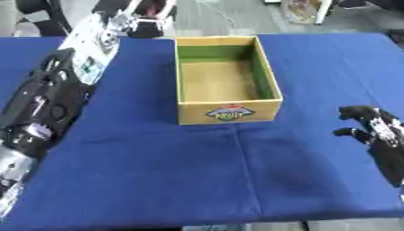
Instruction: Pick up objects on the table and place them in the box.
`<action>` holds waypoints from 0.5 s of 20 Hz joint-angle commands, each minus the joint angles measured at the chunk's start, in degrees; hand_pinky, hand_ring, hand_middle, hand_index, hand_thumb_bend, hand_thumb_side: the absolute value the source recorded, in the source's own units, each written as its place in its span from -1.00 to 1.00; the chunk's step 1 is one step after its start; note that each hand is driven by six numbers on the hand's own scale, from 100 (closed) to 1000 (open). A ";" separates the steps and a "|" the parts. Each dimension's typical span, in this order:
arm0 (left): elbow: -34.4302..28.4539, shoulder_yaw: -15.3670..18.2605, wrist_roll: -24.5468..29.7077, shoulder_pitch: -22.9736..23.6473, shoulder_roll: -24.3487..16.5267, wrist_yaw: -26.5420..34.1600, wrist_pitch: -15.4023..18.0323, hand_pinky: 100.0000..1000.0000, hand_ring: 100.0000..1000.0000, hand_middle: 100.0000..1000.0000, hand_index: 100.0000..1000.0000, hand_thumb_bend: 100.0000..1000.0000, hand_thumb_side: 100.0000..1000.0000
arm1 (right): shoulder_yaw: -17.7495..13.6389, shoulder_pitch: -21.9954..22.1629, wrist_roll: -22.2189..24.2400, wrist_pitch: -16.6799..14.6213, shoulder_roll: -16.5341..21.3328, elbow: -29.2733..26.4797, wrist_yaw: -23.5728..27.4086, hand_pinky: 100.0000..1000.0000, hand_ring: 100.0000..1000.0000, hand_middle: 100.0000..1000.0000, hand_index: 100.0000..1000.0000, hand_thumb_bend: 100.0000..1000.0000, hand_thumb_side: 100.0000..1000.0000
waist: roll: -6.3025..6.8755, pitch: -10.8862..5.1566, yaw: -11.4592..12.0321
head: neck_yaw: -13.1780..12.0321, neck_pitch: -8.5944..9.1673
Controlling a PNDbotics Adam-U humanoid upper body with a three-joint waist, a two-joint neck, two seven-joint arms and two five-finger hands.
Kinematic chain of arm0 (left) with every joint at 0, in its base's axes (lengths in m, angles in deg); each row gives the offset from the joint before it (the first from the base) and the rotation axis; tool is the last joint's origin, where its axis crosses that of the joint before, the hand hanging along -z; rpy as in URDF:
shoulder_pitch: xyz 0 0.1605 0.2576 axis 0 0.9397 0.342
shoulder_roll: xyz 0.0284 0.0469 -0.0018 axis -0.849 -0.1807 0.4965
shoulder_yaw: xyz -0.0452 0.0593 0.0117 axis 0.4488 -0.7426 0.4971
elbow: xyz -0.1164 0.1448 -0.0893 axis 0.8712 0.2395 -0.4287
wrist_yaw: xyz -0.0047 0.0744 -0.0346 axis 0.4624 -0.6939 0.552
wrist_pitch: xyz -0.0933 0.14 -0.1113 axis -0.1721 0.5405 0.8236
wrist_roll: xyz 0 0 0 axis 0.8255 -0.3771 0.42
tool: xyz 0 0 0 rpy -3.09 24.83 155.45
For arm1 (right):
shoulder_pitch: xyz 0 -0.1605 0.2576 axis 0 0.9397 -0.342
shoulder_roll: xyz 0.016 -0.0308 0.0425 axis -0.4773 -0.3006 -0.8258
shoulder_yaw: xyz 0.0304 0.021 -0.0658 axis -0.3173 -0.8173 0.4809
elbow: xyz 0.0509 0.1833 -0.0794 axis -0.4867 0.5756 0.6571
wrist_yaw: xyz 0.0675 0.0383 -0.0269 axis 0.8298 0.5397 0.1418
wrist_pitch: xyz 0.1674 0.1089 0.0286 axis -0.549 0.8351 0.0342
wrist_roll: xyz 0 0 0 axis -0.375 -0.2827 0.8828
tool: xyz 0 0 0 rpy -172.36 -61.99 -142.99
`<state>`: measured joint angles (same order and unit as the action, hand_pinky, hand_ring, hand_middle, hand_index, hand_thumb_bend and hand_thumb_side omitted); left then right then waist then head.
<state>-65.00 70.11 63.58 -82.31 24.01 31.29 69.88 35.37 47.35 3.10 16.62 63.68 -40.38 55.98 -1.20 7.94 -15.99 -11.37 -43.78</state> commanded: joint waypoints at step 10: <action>9.22 -1.16 11.32 -0.84 3.98 -4.42 7.09 -0.28 -0.35 -0.49 -0.18 -0.49 -0.99 | 1.30 -2.78 1.63 0.53 -0.24 -0.90 1.34 0.21 0.86 0.15 0.39 -1.00 0.00 | 0.09 -0.92 -2.69 | -0.73 -0.34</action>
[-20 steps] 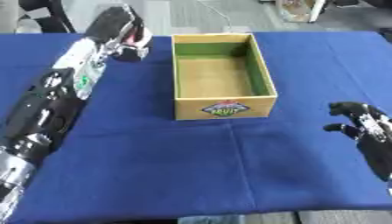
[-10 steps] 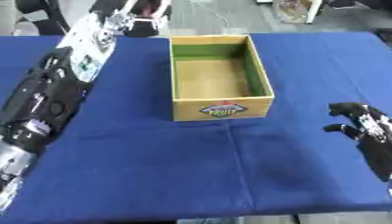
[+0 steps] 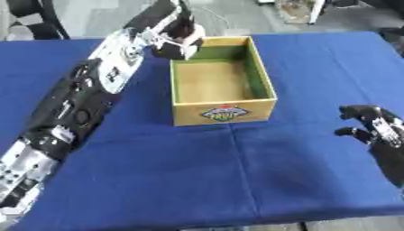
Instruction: Pick up objects on the table and place them in the box.
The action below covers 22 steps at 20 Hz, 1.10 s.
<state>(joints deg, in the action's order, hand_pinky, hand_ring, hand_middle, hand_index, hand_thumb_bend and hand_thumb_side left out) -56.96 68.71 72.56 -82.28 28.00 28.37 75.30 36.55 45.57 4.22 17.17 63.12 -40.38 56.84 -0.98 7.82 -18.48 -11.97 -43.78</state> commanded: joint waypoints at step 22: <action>-6.81 3.05 -0.22 0.61 -1.04 6.85 4.02 0.34 0.48 0.37 0.62 0.52 -0.25 | 0.01 -1.09 0.43 -0.06 -0.05 -0.84 0.25 0.21 0.86 0.15 0.39 -1.00 -0.01 | -0.79 -0.42 0.71 | 0.97 -0.34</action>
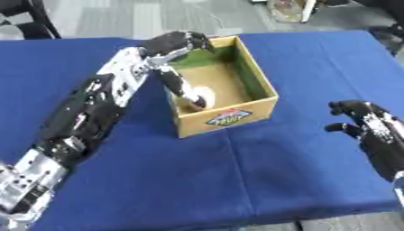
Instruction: Pick up objects on the table and place them in the box.
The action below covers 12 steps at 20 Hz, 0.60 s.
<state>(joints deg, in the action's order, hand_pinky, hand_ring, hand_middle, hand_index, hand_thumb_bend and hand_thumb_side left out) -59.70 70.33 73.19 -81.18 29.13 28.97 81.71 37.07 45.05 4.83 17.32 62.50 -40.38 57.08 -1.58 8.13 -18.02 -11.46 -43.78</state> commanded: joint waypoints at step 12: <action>-23.45 12.06 -7.20 16.00 -8.52 41.22 -17.63 0.21 0.42 0.21 0.52 -0.02 -0.30 | -2.69 0.17 -2.22 -0.81 1.66 -1.16 0.08 0.21 0.86 0.15 0.39 -1.00 -0.01 | -0.03 -0.56 6.97 | 4.20 -0.34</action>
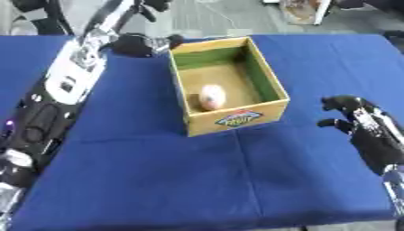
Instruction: Pick up objects on the table and place them in the box.
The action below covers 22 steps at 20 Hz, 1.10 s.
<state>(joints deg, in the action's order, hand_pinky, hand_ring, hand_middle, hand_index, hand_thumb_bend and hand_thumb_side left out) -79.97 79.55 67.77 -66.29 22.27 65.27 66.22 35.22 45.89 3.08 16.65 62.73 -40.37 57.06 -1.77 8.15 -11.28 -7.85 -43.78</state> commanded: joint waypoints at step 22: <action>-7.21 10.86 -8.18 17.67 4.24 17.57 -6.18 0.20 0.43 0.22 0.53 0.00 -0.11 | -2.10 -0.29 -1.85 -0.48 1.92 -1.90 0.81 0.21 0.86 0.15 0.39 -1.00 -0.02 | -0.44 -0.54 4.05 | 1.25 -0.34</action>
<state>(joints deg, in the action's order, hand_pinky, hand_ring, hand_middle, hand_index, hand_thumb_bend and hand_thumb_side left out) -86.46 89.65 59.40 -48.17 27.25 82.69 59.99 33.62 45.95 1.42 16.19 63.25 -40.89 57.46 -2.27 8.45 -7.26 -6.65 -43.78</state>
